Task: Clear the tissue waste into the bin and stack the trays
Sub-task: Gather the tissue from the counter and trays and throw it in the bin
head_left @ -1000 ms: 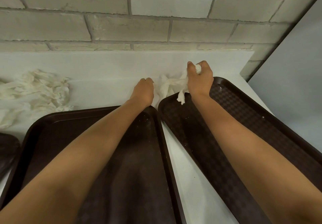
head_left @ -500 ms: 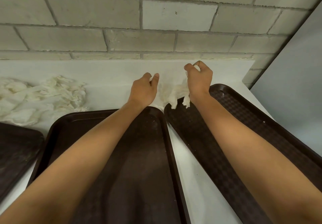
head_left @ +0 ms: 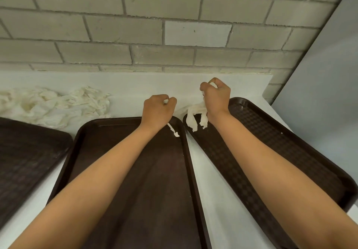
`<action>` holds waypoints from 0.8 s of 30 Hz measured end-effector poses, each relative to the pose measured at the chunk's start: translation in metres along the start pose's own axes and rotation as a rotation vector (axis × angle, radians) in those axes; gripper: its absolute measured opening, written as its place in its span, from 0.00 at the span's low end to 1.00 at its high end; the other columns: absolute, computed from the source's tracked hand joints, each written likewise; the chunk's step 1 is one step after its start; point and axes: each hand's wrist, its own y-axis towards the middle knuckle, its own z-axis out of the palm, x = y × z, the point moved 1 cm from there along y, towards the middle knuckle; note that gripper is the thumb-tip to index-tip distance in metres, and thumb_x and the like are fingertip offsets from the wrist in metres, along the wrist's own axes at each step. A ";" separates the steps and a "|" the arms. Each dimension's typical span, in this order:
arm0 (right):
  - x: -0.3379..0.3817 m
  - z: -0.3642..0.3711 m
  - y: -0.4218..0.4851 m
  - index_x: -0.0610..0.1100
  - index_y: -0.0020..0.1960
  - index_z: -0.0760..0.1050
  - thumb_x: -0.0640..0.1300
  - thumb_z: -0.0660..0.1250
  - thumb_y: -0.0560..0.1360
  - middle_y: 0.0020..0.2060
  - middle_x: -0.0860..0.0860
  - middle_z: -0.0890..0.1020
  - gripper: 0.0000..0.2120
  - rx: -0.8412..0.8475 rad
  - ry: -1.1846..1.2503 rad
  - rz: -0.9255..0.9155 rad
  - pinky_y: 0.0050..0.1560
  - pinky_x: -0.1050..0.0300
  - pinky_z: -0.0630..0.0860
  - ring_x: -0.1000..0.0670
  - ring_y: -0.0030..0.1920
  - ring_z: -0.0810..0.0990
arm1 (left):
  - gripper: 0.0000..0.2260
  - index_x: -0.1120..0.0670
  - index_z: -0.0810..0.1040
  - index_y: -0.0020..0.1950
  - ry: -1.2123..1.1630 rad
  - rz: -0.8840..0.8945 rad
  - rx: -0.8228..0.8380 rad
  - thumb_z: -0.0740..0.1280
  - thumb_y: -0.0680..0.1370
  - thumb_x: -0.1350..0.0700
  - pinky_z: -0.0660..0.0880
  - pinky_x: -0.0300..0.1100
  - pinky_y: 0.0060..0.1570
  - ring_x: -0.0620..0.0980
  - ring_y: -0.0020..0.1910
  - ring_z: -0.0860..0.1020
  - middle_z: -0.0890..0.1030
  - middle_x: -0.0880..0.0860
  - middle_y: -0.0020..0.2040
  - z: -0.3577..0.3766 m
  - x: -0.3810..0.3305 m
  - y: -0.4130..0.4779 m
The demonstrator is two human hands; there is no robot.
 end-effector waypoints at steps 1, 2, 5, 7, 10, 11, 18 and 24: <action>0.000 -0.002 -0.006 0.45 0.27 0.57 0.28 0.61 0.68 0.26 0.51 0.59 0.19 0.003 0.003 0.004 0.24 0.65 0.57 0.53 0.27 0.57 | 0.19 0.56 0.57 0.26 -0.004 -0.008 -0.007 0.60 0.75 0.60 0.57 0.35 0.24 0.47 0.25 0.57 0.59 0.51 0.24 -0.003 -0.001 -0.006; -0.001 -0.003 -0.013 0.45 0.27 0.57 0.28 0.61 0.68 0.26 0.50 0.60 0.19 0.005 0.002 0.007 0.24 0.65 0.58 0.53 0.27 0.57 | 0.19 0.56 0.57 0.26 -0.006 -0.018 -0.012 0.60 0.75 0.60 0.58 0.35 0.24 0.47 0.24 0.57 0.59 0.51 0.24 -0.006 -0.002 -0.013; 0.000 -0.007 -0.036 0.44 0.28 0.58 0.29 0.61 0.69 0.26 0.50 0.61 0.18 0.011 -0.016 0.020 0.24 0.66 0.59 0.53 0.26 0.58 | 0.19 0.56 0.56 0.27 0.001 -0.019 -0.015 0.59 0.75 0.61 0.58 0.35 0.24 0.47 0.26 0.56 0.58 0.51 0.25 -0.015 -0.006 -0.034; 0.003 -0.008 -0.052 0.44 0.28 0.58 0.29 0.61 0.68 0.26 0.50 0.61 0.18 0.018 -0.018 0.015 0.23 0.67 0.59 0.54 0.26 0.58 | 0.18 0.56 0.57 0.27 -0.013 -0.010 -0.024 0.59 0.75 0.61 0.58 0.35 0.25 0.47 0.25 0.58 0.59 0.50 0.24 -0.022 -0.008 -0.050; 0.008 -0.010 -0.077 0.43 0.29 0.59 0.30 0.62 0.68 0.26 0.50 0.61 0.17 0.026 -0.039 -0.009 0.23 0.67 0.59 0.54 0.26 0.59 | 0.20 0.56 0.58 0.25 -0.071 -0.016 -0.072 0.59 0.75 0.61 0.59 0.34 0.25 0.45 0.22 0.61 0.61 0.48 0.19 -0.033 -0.007 -0.075; 0.010 -0.011 -0.086 0.43 0.29 0.59 0.30 0.62 0.68 0.26 0.50 0.61 0.16 0.025 -0.052 -0.019 0.23 0.67 0.60 0.54 0.27 0.59 | 0.20 0.55 0.59 0.24 -0.092 -0.025 -0.084 0.59 0.76 0.61 0.59 0.34 0.25 0.45 0.22 0.62 0.62 0.47 0.18 -0.037 -0.007 -0.085; 0.024 -0.021 -0.165 0.43 0.28 0.60 0.32 0.64 0.69 0.25 0.51 0.63 0.17 0.038 -0.095 -0.020 0.27 0.63 0.62 0.54 0.27 0.61 | 0.21 0.60 0.65 0.27 -0.146 -0.059 -0.089 0.59 0.79 0.55 0.64 0.35 0.27 0.44 0.22 0.65 0.67 0.52 0.23 -0.067 -0.014 -0.156; 0.021 -0.038 -0.236 0.44 0.28 0.60 0.33 0.64 0.70 0.22 0.54 0.63 0.17 0.041 -0.125 -0.016 0.27 0.65 0.62 0.59 0.22 0.61 | 0.18 0.54 0.81 0.41 -0.127 -0.033 0.012 0.56 0.81 0.48 0.70 0.36 0.35 0.37 0.25 0.74 0.79 0.51 0.27 -0.082 -0.022 -0.222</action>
